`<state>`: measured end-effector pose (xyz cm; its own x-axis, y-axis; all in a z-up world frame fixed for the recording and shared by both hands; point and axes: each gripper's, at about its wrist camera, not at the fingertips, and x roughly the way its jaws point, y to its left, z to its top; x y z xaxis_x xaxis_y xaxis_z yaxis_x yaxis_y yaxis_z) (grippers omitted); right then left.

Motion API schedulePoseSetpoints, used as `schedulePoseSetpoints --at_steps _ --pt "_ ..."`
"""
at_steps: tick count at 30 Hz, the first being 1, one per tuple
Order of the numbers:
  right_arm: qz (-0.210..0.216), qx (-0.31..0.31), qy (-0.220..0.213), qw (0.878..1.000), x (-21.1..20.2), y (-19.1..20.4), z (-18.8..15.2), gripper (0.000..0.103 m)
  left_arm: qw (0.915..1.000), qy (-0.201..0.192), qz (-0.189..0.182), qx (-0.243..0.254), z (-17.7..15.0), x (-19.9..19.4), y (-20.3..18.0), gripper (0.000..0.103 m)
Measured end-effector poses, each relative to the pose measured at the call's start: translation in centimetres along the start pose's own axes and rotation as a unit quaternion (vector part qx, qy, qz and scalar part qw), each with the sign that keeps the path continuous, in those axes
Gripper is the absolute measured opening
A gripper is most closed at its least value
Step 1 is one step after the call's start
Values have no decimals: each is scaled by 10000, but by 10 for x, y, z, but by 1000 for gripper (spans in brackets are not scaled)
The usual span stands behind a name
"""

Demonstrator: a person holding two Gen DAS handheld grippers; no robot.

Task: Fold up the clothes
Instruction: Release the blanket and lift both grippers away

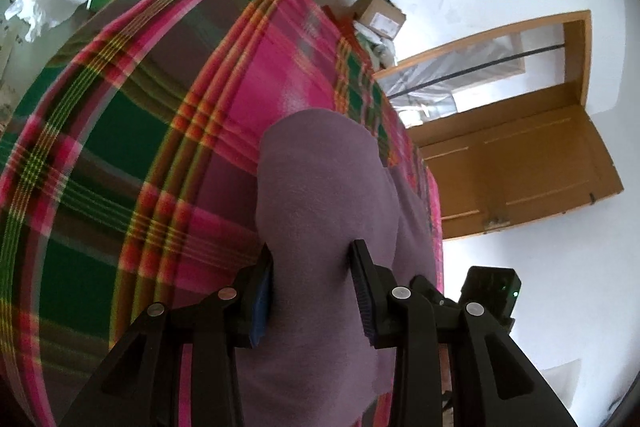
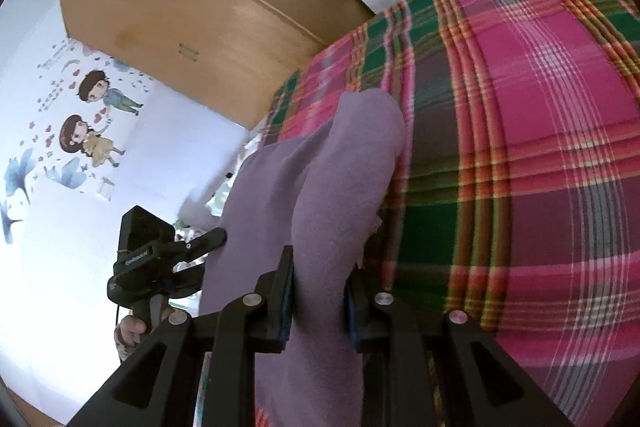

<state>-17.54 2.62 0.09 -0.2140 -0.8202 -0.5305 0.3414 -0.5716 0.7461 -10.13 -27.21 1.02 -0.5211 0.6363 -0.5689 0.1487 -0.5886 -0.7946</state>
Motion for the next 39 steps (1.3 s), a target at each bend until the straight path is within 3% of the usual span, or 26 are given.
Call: schedulePoseSetpoints --at_steps 5,10,18,21,26,29,31,35,39 --pt "-311 -258 14 9992 4 -1 0 25 9999 -33 -13 130 -2 0 4 37" --pt "-812 -752 -31 9938 2 5 -9 35 9999 -52 49 157 -7 -3 7 39" --pt "-1180 -1125 -86 9866 -8 20 -15 36 9993 -152 253 223 -21 -17 1 36" --pt "-1356 -1171 -271 9835 -23 25 -22 36 9982 -276 357 390 -30 -27 -7 37" --pt "-1641 -1785 -730 9674 -46 52 -45 36 9921 -581 636 912 -54 -42 -31 37" --pt "-1526 -2018 -625 9654 -44 65 -60 36 9906 -574 651 1055 -67 -40 -36 37" --pt "-1704 -2271 -520 9574 -39 72 -75 36 9870 -585 881 1212 -76 -39 -37 37" --pt "-1876 -2247 -276 9558 -29 69 -93 36 9837 -513 1206 1230 -88 -37 -27 37" --pt "-2218 -2248 -313 9483 -27 69 -103 36 9816 -493 1343 1268 -97 -37 -23 37"
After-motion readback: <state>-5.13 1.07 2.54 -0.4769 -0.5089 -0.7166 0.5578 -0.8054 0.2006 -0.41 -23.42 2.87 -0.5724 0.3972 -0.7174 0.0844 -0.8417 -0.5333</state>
